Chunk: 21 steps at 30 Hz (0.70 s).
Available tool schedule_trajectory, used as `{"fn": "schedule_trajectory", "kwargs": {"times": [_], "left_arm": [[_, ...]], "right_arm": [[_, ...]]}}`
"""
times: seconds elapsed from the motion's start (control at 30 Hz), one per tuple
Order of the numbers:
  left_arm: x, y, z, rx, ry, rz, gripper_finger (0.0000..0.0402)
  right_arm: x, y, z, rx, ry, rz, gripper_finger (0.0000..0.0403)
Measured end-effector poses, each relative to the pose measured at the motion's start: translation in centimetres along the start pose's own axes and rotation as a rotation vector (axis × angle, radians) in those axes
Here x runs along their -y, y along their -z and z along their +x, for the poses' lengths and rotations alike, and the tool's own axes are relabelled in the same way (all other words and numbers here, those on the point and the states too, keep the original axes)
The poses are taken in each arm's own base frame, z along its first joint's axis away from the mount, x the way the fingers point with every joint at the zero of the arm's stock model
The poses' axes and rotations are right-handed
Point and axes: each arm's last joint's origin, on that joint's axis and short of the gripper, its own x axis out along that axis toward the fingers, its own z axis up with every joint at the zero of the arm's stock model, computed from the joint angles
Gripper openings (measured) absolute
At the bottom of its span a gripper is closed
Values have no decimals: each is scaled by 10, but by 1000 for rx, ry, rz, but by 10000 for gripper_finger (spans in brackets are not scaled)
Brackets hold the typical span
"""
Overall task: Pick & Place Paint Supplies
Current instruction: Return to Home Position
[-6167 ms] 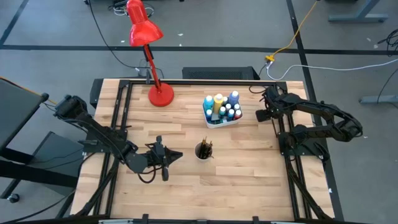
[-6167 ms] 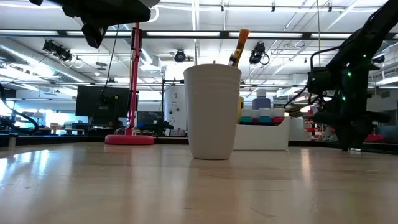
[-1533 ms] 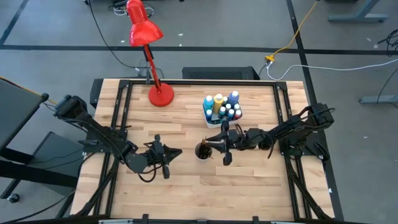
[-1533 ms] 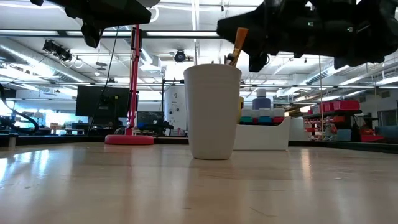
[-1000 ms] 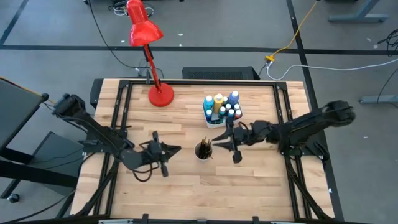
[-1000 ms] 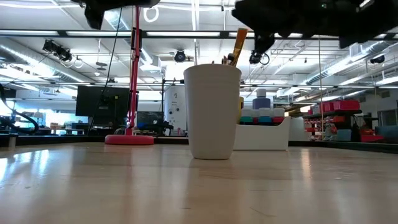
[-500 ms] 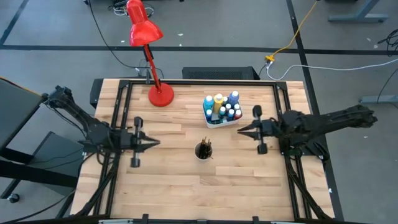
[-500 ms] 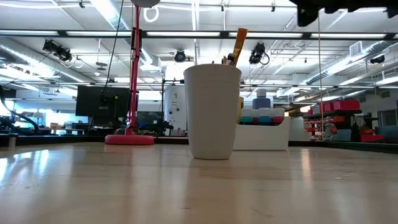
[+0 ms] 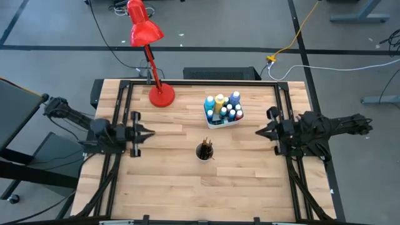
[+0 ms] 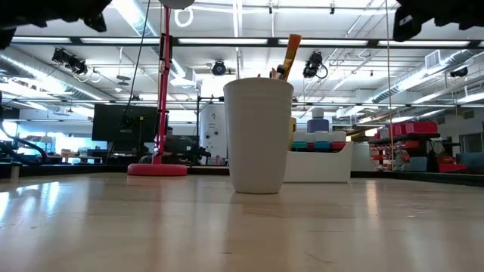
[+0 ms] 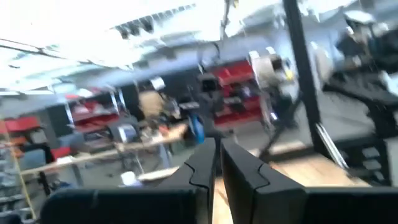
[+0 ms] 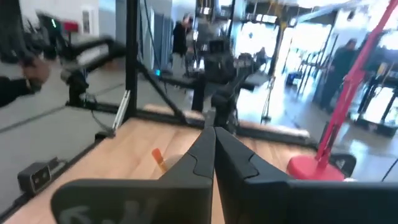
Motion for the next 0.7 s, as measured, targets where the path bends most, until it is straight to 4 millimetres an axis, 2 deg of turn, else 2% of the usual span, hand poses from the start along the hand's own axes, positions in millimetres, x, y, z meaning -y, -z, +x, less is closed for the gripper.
{"fn": "schedule_trajectory", "kwargs": {"times": [0.1, 0.27, 0.5, 0.7], "left_arm": [[-6, 9, -10, 46, -19, -9, 34], [-9, 29, -23, 86, 5, -9, 34], [-14, 31, -29, 72, 23, -19, 34], [-14, 38, -31, 5, 24, -35, 34]], "right_arm": [[-1, 3, -9, 48, -2, -6, 10], [-2, 17, -18, 23, -15, -3, 8], [-9, 34, -21, 20, -167, 40, 7], [-10, 42, -24, 17, -159, 25, 7]]}}
